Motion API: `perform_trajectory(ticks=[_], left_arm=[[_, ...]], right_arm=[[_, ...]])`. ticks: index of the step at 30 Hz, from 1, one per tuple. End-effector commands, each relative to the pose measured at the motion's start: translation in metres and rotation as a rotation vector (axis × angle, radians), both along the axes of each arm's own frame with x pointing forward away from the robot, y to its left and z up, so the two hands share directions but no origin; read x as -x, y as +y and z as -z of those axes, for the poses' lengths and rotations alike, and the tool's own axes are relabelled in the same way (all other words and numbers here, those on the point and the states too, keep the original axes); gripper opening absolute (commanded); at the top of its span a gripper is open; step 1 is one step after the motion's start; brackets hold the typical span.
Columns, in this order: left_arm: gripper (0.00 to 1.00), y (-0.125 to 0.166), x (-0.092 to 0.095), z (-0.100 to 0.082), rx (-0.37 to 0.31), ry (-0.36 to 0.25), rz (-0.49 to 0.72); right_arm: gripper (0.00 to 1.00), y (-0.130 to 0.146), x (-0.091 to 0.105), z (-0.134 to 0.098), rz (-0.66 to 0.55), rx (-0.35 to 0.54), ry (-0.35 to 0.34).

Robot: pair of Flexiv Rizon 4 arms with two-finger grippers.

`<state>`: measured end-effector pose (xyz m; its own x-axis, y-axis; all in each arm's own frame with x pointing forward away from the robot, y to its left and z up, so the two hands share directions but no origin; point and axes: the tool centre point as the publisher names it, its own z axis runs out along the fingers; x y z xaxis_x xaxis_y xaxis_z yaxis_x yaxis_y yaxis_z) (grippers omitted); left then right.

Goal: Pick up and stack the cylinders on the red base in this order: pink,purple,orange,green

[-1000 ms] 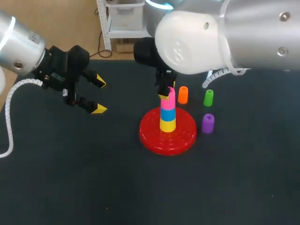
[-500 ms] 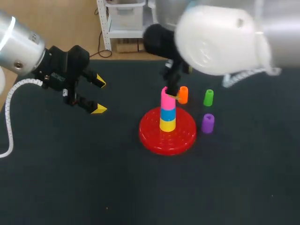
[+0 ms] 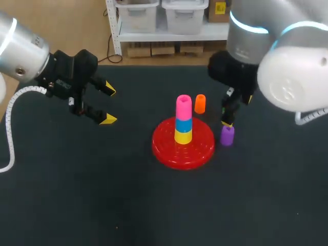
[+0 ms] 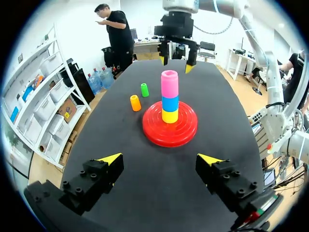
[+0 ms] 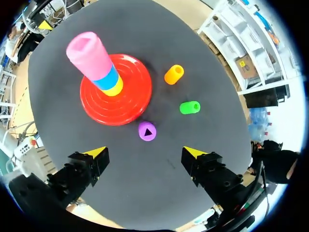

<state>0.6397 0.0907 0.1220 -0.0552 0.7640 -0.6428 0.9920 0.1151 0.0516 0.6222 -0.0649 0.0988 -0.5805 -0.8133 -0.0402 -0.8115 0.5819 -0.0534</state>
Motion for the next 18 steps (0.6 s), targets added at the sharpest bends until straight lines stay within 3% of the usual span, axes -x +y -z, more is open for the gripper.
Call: perform_trajectory(ticks=[1,14,18], left_arm=[[1.00,0.000,0.001,0.000,0.001,-0.002,0.000],[1.00,0.000,0.001,0.000,0.001,-0.002,0.000],[1.00,0.000,0.001,0.000,0.001,-0.002,0.000]], right_arm=[[1.00,-0.001,-0.002,0.009,-0.004,-0.021,-0.013],[1.00,-0.001,-0.002,0.009,-0.004,-0.021,-0.013],[1.00,0.012,0.003,0.013,-0.040,-0.022,0.001]])
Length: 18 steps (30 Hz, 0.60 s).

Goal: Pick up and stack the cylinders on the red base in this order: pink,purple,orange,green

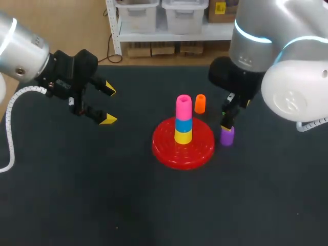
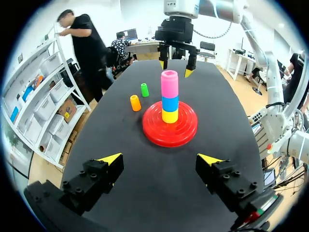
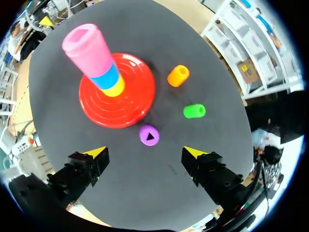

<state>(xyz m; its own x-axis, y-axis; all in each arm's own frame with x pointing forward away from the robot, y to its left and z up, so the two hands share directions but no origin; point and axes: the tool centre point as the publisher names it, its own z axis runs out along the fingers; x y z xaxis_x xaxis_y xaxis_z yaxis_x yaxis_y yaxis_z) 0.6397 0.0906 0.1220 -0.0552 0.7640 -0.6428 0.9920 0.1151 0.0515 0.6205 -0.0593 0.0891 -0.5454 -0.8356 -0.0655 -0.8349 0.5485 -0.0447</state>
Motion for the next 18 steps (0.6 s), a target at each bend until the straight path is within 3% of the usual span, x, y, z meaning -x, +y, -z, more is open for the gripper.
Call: perform_trajectory(ticks=[1,18], left_arm=[[1.00,0.000,0.001,0.000,0.001,-0.003,0.000],[1.00,0.000,0.001,0.000,0.001,-0.003,0.000]], right_arm=[[1.00,0.007,0.002,0.005,0.002,0.004,0.008],[1.00,-0.007,-0.030,0.056,0.119,0.031,0.070]])
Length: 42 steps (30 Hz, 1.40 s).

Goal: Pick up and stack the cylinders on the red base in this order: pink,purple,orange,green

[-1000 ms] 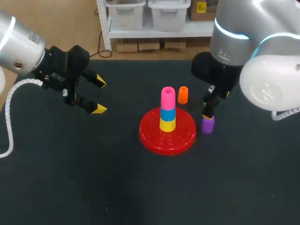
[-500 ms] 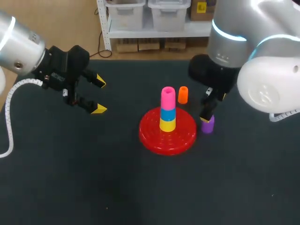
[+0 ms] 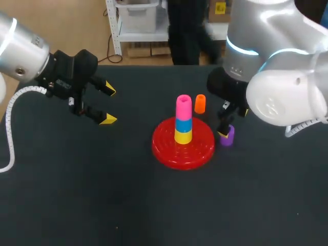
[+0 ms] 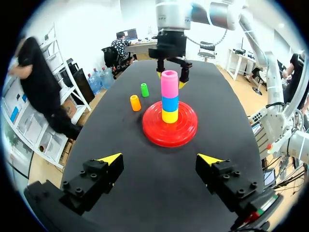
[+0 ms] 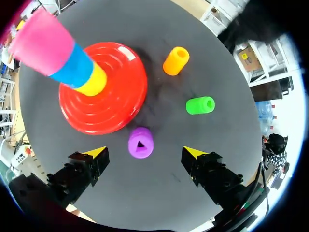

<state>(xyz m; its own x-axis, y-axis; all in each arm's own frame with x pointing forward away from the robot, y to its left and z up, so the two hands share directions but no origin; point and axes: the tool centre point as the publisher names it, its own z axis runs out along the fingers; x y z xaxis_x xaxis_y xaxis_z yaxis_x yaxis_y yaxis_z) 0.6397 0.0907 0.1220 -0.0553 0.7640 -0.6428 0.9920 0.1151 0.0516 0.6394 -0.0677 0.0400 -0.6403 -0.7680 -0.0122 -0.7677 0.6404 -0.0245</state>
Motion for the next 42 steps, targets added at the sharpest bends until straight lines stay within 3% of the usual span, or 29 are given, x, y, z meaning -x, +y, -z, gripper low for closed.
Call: perform_trajectory(ticks=[1,8,9,12,18,27,32,35,39,42], left_arm=[[1.00,0.000,0.001,0.000,0.001,-0.003,0.000],[1.00,0.000,0.001,0.000,0.001,-0.003,0.000],[1.00,0.000,0.001,0.000,0.001,-0.003,0.000],[1.00,0.000,0.001,0.000,0.001,-0.003,0.000],[1.00,0.000,0.001,0.000,0.001,-0.003,0.000],[1.00,0.000,0.001,0.000,0.001,-0.003,0.000],[1.00,0.000,0.001,0.000,0.001,-0.003,0.000],[1.00,0.000,0.001,0.000,0.001,-0.003,0.000],[1.00,0.000,0.001,0.000,0.001,-0.003,0.000],[1.00,0.000,0.001,0.000,0.001,-0.003,0.000]], right_arm=[[1.00,0.001,-0.012,0.009,0.008,-0.001,0.025],[0.99,0.005,-0.018,0.014,0.022,-0.008,0.034],[0.94,0.005,-0.018,0.015,0.026,-0.014,0.037],[0.49,0.006,-0.017,0.017,0.027,-0.018,0.040],[0.45,0.005,-0.011,0.015,0.027,-0.023,0.043],[0.47,0.003,-0.004,0.010,0.033,-0.023,0.040],[0.60,0.005,-0.001,0.012,0.027,-0.014,0.042],[0.60,0.006,0.000,0.013,0.029,-0.011,0.047],[0.57,0.007,0.001,0.014,0.029,-0.011,0.050],[0.45,0.008,0.002,0.015,0.029,-0.009,0.051]])
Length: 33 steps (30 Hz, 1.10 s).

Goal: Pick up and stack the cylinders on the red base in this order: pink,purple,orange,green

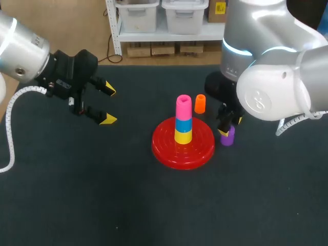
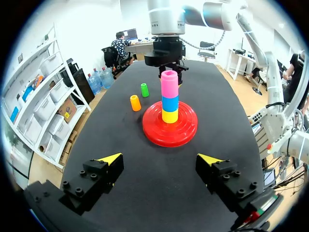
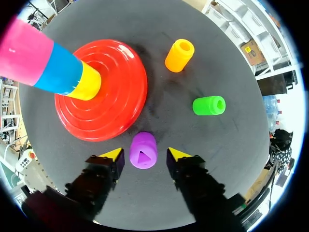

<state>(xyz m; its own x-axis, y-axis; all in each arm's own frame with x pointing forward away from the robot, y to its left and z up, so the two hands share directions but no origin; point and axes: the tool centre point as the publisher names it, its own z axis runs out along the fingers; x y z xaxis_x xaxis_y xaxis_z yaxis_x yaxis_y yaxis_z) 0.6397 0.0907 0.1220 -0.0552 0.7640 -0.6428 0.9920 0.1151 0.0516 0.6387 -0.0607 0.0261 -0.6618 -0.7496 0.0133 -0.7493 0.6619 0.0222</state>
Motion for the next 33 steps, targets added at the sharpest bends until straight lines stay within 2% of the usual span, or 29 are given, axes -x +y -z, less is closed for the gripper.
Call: perform_trajectory(ticks=[1,2,3,4,7,10,19,26,33], left_arm=[[1.00,0.000,0.001,0.000,0.001,-0.002,0.000],[1.00,0.000,0.001,0.000,0.001,-0.002,0.000],[1.00,0.000,0.001,0.000,0.001,-0.002,0.000],[1.00,0.000,0.001,0.000,0.001,-0.002,0.000],[1.00,0.000,0.001,0.000,0.001,-0.002,0.000],[1.00,0.000,0.001,0.000,0.001,-0.002,0.000],[1.00,0.000,0.001,0.000,0.001,-0.002,0.000],[1.00,0.000,0.001,0.000,0.001,-0.002,0.000],[1.00,0.000,0.001,0.000,0.001,-0.002,0.000]], right_arm=[[0.41,0.001,0.001,0.002,0.001,0.003,-0.001],[0.31,0.002,0.001,0.002,0.002,0.005,0.000],[0.05,0.002,0.002,0.002,0.003,0.007,0.002],[0.00,0.002,0.002,0.001,0.005,0.011,0.005],[0.00,0.000,0.000,-0.011,0.026,0.026,0.010],[0.00,-0.003,-0.004,-0.034,0.048,0.027,0.010],[0.00,0.006,-0.025,-0.118,0.120,0.042,0.012],[0.00,0.048,-0.036,-0.172,0.057,0.058,-0.012],[0.00,0.097,-0.022,-0.203,-0.072,0.057,-0.065]])
